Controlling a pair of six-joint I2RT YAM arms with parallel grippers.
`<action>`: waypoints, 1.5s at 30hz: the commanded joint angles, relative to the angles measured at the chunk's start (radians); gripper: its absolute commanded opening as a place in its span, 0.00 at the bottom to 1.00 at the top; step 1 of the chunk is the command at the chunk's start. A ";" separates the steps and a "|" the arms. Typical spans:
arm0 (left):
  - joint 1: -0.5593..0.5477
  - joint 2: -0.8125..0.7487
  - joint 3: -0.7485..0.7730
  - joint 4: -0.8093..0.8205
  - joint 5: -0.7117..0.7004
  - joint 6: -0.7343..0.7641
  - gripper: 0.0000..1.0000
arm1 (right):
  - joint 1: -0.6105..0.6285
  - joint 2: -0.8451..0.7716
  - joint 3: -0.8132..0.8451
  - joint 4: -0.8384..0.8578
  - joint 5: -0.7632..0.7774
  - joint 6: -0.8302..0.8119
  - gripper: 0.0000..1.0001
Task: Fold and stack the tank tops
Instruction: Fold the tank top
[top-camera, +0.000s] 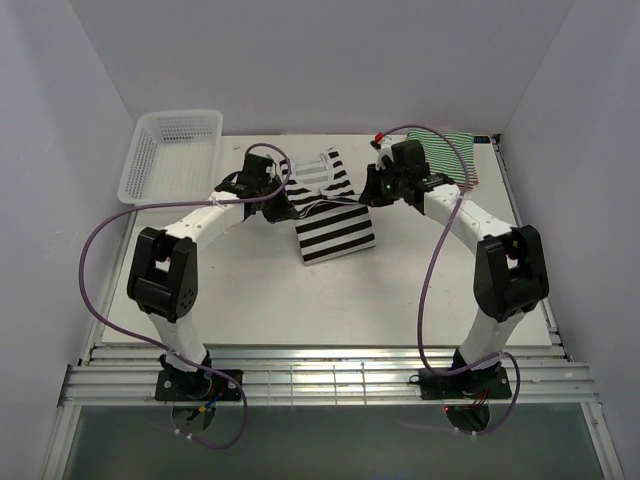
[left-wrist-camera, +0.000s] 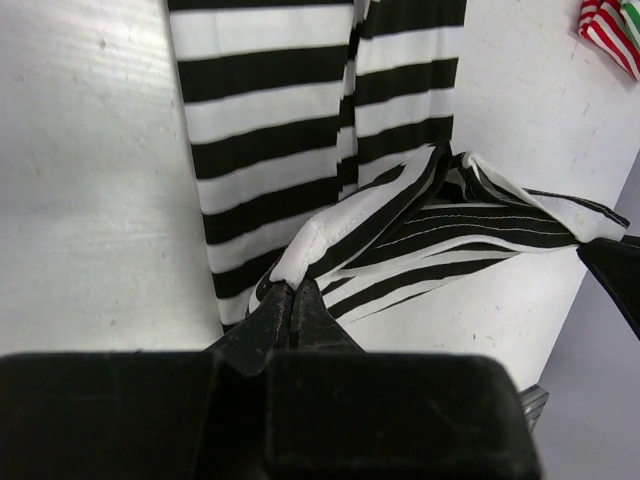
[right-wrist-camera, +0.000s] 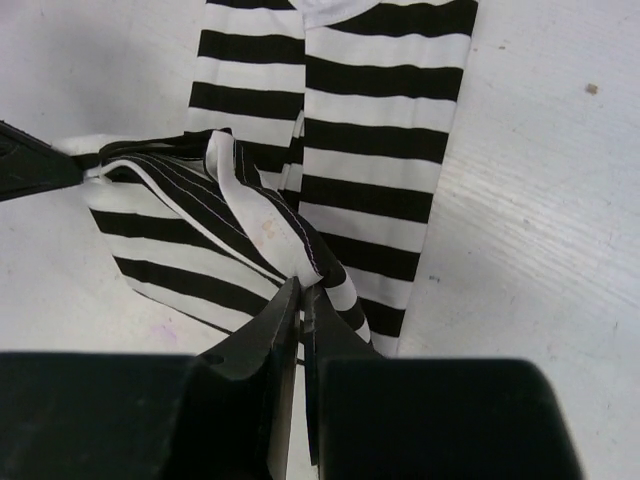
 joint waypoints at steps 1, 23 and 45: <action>0.033 0.042 0.091 0.004 0.008 0.077 0.00 | -0.027 0.063 0.101 0.043 -0.043 -0.036 0.08; 0.080 0.260 0.288 -0.010 0.117 0.191 0.86 | -0.073 0.323 0.317 0.002 -0.115 -0.015 0.61; -0.007 0.060 -0.257 0.205 0.201 0.034 0.62 | -0.119 0.100 -0.246 0.100 -0.121 0.120 0.54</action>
